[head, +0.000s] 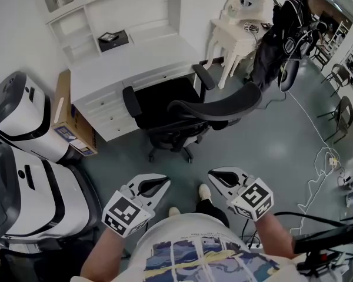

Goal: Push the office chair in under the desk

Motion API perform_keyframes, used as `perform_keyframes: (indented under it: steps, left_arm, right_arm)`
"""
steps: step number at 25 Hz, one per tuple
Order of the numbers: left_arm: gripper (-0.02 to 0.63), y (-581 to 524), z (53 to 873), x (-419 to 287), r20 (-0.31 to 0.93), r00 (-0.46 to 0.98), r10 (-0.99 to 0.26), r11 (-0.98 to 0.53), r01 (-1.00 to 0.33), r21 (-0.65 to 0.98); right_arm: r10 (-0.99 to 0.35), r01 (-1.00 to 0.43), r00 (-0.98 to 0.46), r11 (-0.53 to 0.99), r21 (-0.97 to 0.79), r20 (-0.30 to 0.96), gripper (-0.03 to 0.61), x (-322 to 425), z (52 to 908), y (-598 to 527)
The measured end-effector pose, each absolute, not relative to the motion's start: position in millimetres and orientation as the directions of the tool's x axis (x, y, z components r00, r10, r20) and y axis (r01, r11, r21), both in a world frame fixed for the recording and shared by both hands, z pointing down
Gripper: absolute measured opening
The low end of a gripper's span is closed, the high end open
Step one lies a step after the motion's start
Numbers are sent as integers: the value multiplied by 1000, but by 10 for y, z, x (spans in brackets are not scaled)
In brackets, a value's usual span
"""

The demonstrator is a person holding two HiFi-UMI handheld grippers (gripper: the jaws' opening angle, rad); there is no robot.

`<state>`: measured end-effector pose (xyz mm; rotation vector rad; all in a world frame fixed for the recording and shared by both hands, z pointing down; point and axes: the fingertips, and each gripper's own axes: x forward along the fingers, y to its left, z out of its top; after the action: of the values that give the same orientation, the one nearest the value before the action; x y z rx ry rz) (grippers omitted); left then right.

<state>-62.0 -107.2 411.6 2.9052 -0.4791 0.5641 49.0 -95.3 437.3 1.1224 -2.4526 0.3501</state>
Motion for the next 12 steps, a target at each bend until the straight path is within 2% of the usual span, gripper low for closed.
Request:
perform_keyframes:
  steps: [12]
  left_arm:
    - [14,-1036,4120,-723,411,869,-274,-941,-330,70]
  right_arm:
    - [-648,-744,-608,666,-44,458,25,311,4305,-966]
